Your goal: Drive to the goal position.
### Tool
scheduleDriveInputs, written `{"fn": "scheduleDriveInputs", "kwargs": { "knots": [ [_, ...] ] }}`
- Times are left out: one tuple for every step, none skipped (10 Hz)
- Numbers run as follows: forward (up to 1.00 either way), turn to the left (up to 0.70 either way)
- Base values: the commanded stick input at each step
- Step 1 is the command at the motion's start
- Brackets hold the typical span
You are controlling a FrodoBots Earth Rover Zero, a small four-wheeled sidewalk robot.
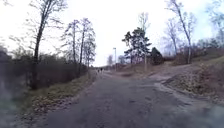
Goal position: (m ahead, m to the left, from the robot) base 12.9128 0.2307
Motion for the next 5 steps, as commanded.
{"fn": "scheduleDriveInputs", "kwargs": {
  "knots": [
    [0.5,0.01],
    [0.5,0.01],
    [0.5,0.01],
    [0.5,0.01],
    [0.5,0.01]
  ]
}}
